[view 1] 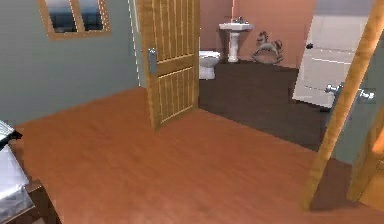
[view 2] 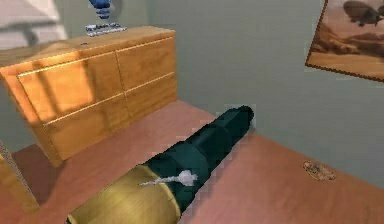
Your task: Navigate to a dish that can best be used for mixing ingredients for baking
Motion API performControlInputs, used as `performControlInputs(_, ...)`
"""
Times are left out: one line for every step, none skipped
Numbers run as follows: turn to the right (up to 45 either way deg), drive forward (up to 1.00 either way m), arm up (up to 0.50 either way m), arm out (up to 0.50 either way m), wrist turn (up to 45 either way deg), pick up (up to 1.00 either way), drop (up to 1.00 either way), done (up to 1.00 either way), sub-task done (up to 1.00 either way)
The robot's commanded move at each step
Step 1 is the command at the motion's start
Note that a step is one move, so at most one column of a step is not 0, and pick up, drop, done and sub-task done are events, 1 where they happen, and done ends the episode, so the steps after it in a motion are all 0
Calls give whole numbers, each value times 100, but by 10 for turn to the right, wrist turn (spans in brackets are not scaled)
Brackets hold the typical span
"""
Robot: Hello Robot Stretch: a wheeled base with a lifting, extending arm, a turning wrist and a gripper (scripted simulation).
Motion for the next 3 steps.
performControlInputs(0, 15, 0, 0, 0, 0, 0, 0, 0)
performControlInputs(120, 0, 0, 0, 0, 0, 0, 0, 0)
performControlInputs(0, 40, 0, 0, 0, 0, 0, 0, 0)
